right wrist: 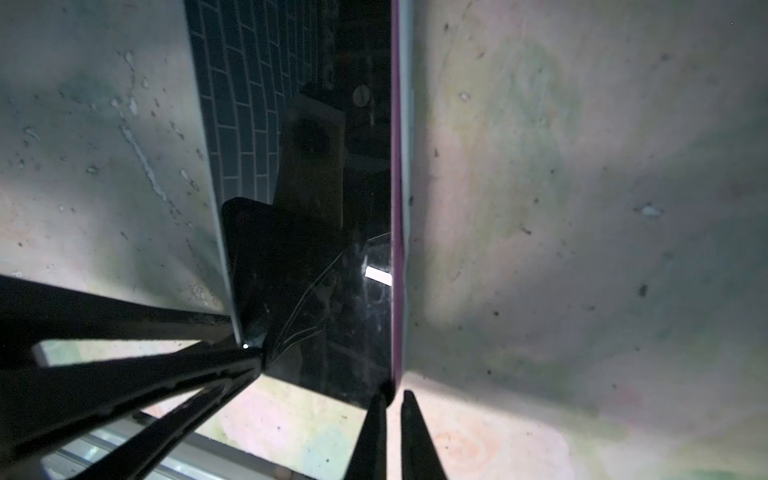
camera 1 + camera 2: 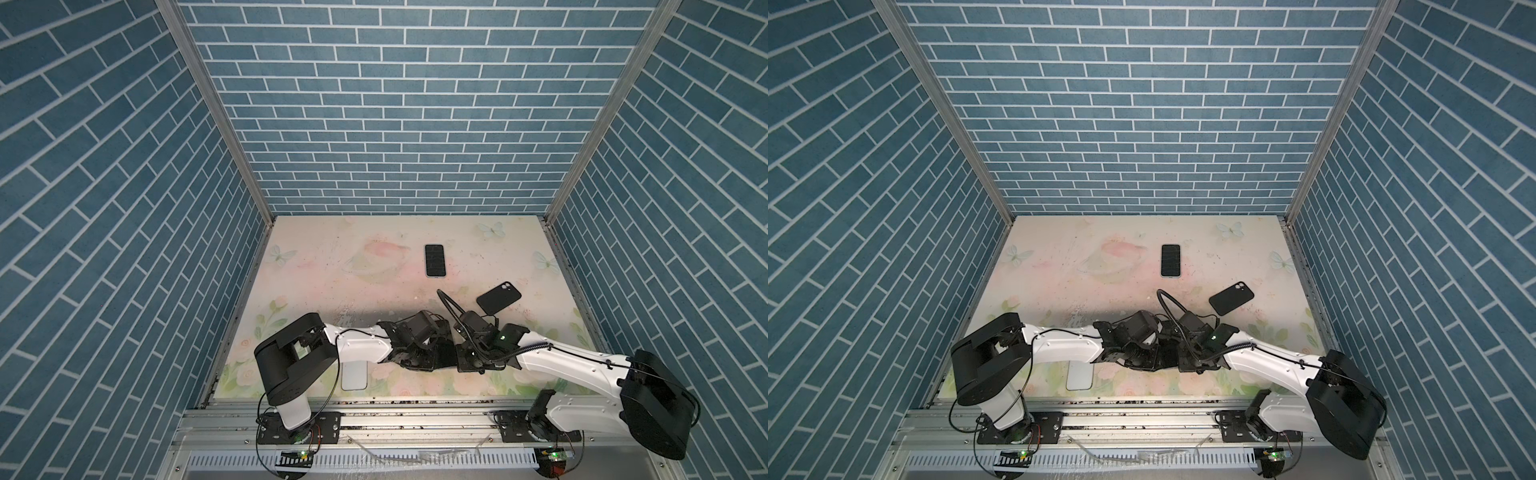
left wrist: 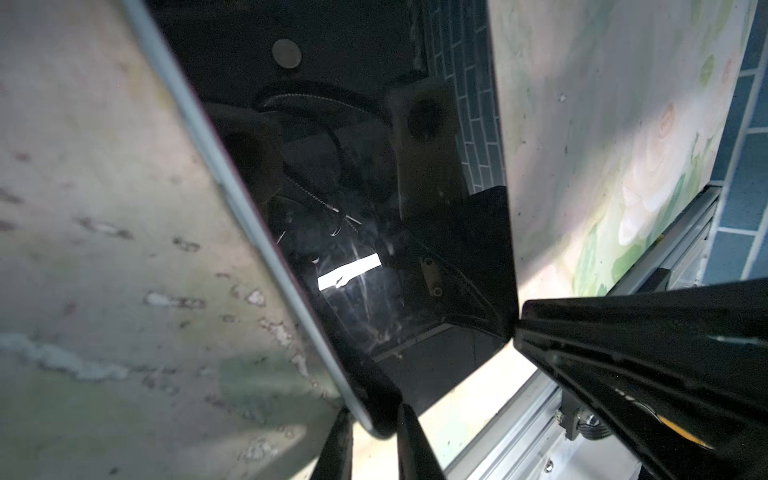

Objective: Put the phone into the phone case

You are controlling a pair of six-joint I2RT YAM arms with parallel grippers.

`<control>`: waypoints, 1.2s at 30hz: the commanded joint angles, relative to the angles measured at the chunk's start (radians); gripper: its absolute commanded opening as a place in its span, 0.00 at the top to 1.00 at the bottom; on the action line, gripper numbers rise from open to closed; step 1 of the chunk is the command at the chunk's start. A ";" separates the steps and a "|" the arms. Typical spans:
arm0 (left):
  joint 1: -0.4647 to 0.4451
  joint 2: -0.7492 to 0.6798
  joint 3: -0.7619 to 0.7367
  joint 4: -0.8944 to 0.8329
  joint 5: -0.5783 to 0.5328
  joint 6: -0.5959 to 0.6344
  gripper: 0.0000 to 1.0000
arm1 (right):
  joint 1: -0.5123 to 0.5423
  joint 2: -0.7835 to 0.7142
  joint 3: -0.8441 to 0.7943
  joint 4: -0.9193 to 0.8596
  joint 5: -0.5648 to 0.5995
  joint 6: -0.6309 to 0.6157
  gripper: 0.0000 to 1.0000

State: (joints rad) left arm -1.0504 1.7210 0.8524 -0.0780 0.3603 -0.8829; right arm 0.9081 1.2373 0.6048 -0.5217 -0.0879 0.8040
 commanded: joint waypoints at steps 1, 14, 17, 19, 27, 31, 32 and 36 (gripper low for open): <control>-0.006 0.026 -0.015 -0.019 -0.008 0.012 0.80 | 0.002 0.013 -0.009 0.005 0.006 -0.003 0.89; -0.005 0.022 -0.021 -0.016 -0.006 0.012 0.80 | 0.002 0.043 -0.037 0.060 -0.028 0.018 0.89; -0.006 0.023 -0.022 -0.014 -0.007 0.011 0.80 | 0.002 0.051 -0.045 0.074 -0.037 0.023 0.89; -0.005 0.023 -0.021 -0.014 -0.006 0.012 0.80 | 0.003 0.054 -0.048 0.078 -0.042 0.024 0.89; -0.006 0.029 -0.020 -0.008 0.002 0.013 0.80 | 0.003 0.102 -0.050 0.074 -0.068 0.023 0.89; -0.005 0.028 -0.021 -0.009 0.003 0.013 0.80 | 0.004 0.114 -0.052 0.080 -0.074 0.023 0.90; -0.006 0.028 -0.021 -0.007 0.004 0.013 0.80 | 0.003 0.116 -0.051 0.079 -0.075 0.023 0.89; -0.006 0.031 -0.021 -0.008 0.006 0.013 0.80 | 0.003 0.126 -0.050 0.085 -0.079 0.023 0.90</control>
State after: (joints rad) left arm -1.0477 1.7237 0.8516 -0.0788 0.3634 -0.8829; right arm 0.8993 1.2991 0.6014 -0.4717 -0.1104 0.8082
